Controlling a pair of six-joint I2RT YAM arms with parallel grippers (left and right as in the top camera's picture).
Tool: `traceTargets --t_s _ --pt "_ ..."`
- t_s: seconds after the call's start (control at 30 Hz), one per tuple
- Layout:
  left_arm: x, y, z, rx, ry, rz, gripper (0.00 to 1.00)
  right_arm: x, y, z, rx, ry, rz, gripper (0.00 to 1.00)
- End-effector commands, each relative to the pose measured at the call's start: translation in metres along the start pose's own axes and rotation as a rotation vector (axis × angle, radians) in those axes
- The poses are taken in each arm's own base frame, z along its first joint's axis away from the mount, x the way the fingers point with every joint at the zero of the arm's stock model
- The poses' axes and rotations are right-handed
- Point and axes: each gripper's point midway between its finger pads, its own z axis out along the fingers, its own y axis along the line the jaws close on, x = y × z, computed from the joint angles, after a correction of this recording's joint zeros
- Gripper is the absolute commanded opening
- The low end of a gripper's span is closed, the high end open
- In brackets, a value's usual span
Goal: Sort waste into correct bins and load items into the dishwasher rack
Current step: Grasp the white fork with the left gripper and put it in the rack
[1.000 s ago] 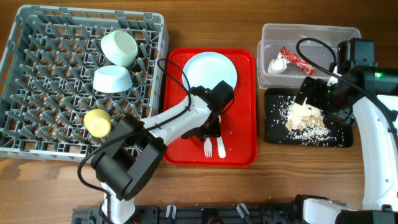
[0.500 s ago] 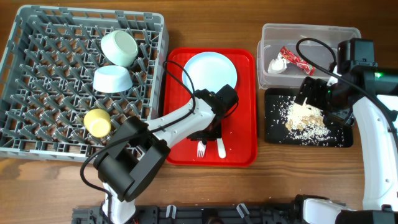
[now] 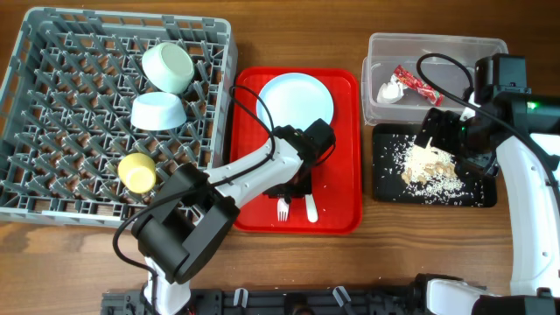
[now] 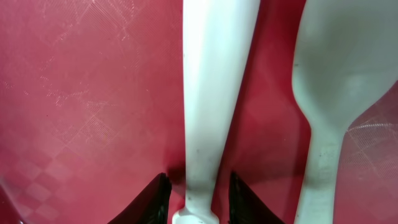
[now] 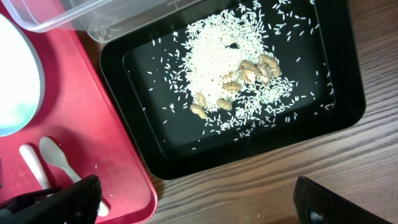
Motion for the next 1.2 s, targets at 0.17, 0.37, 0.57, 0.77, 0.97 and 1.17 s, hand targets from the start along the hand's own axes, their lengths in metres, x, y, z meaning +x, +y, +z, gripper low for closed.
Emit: traceTargets --t_s 0.17,0.37,0.57,0.77,0.97,1.17 --pt "0.016 0.016 0.028 -0.044 0.03 0.006 0.37 0.001 -0.001 -0.001 -0.004 0.004 -0.008 1.0" --pt "0.015 0.016 0.028 -0.042 0.028 0.006 0.21 0.002 -0.001 -0.001 -0.003 0.006 -0.007 1.0" --pt "0.011 0.02 0.026 -0.04 0.027 -0.01 0.09 0.003 -0.001 -0.001 -0.001 0.011 -0.006 1.0" --pt "-0.011 0.027 -0.011 0.039 -0.059 -0.067 0.08 0.003 -0.001 -0.001 -0.001 0.011 -0.007 1.0" --pt "-0.041 0.054 -0.095 0.172 -0.268 0.017 0.1 0.003 -0.001 -0.001 -0.001 0.011 -0.007 1.0" --pt "-0.071 0.118 -0.169 0.177 -0.487 0.089 0.1 0.003 -0.001 -0.001 -0.002 0.011 -0.008 1.0"
